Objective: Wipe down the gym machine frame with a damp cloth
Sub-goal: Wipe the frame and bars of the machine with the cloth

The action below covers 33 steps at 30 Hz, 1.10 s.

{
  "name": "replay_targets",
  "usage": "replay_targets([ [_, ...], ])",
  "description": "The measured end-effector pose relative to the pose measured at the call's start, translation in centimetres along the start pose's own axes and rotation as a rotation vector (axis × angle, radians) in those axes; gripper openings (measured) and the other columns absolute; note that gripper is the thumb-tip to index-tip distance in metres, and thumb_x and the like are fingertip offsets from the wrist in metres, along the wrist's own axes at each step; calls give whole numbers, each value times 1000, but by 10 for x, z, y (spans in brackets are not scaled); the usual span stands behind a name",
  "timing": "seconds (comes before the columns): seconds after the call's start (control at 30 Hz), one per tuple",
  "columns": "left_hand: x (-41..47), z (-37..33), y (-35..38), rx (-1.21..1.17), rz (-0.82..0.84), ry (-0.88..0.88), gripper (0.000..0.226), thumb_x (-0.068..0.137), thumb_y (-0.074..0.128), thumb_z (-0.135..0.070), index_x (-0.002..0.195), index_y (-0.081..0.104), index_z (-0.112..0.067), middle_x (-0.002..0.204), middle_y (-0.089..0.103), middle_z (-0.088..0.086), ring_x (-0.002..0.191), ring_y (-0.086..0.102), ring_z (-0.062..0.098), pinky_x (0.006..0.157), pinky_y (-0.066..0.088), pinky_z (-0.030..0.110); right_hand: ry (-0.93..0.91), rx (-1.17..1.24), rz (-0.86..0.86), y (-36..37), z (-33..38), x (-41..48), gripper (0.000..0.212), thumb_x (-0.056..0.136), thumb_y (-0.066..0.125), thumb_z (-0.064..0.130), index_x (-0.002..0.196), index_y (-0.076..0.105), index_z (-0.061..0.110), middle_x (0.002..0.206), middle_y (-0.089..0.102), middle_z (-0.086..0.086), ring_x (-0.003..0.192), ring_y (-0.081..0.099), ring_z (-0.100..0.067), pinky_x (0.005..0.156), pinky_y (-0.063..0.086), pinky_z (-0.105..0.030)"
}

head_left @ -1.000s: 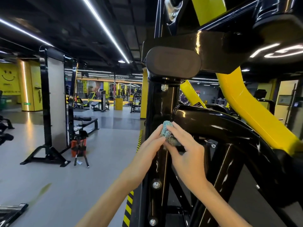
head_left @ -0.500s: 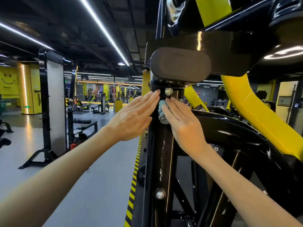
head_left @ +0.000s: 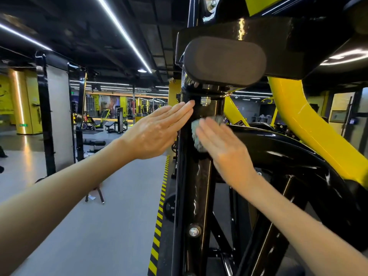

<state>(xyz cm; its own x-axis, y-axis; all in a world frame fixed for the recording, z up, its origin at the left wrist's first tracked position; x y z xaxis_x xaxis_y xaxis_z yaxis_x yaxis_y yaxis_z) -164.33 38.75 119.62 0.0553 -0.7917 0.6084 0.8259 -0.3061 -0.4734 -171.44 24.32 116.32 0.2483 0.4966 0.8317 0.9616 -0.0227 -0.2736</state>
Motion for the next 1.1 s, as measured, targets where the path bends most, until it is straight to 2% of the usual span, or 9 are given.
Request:
replay_targets([
  [0.1,0,1,-1,8,7,13,61,100,33,-17,156,13,-4,165,9,12,153,9,24,125,12,39,104,21,-39,-9,-6,23,56,79,52,-7,135,52,-4,138,54,-23,133,48,-36,111,32,-47],
  [0.17,-1,1,0,19,3,21,62,100,34,-17,156,13,-4,165,9,12,153,9,24,125,12,39,114,3,-33,-3,2,11,58,78,61,-8,135,52,-4,139,53,-24,133,48,-36,111,34,-47],
  [0.27,-2,2,2,24,3,26,62,100,34,-16,157,12,-5,165,7,11,153,7,23,125,10,38,-5,-69,43,14,27,-35,69,71,71,-7,136,49,-1,139,53,-22,131,49,-33,109,38,-47],
  [0.43,2,-6,-2,27,9,79,60,101,30,-21,156,15,-4,165,11,12,153,9,24,125,8,37,-128,-60,139,20,37,-68,66,73,65,-6,136,49,4,140,53,-17,132,48,-28,109,40,-44],
  [0.53,3,-4,-3,47,7,112,60,100,34,-16,156,16,-5,165,12,11,152,10,25,125,10,38,-46,-20,80,8,13,-30,56,80,56,-4,136,52,3,143,51,-17,135,46,-31,112,37,-48],
  [0.63,3,0,-4,20,-1,95,61,99,36,-12,156,14,-6,165,12,10,152,6,21,125,0,31,100,1,1,-5,-14,9,53,86,38,-1,137,52,3,145,47,-21,138,40,-38,113,31,-53],
  [0.77,3,2,-2,-6,30,93,62,98,27,-15,157,11,-7,165,10,9,153,4,22,125,3,34,130,10,-56,-1,-11,6,53,85,49,-5,137,52,2,144,46,-25,137,40,-40,113,31,-50],
  [0.93,4,-4,-1,-2,-1,93,61,98,29,-16,156,15,-3,164,13,13,152,5,22,125,0,32,-25,-61,-33,26,39,-66,46,93,47,-1,138,50,6,142,51,-19,135,46,-32,112,35,-46],
  [1.1,2,-3,0,15,18,65,62,99,30,-16,157,11,-5,165,8,10,152,1,21,124,-2,31,-135,-63,115,45,76,-128,44,90,44,-1,130,59,10,133,61,-13,131,50,-27,108,36,-45],
])
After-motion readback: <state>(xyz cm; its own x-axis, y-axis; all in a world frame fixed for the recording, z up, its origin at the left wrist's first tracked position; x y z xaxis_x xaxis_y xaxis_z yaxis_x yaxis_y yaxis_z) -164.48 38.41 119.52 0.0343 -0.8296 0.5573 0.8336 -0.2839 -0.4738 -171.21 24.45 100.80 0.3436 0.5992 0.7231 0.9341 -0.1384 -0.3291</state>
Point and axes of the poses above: each hand's wrist, its own x-axis towards the middle knuckle, its own y-axis out of the palm, z = x × y, the point moved 6 cm from there along x, towards the middle knuckle
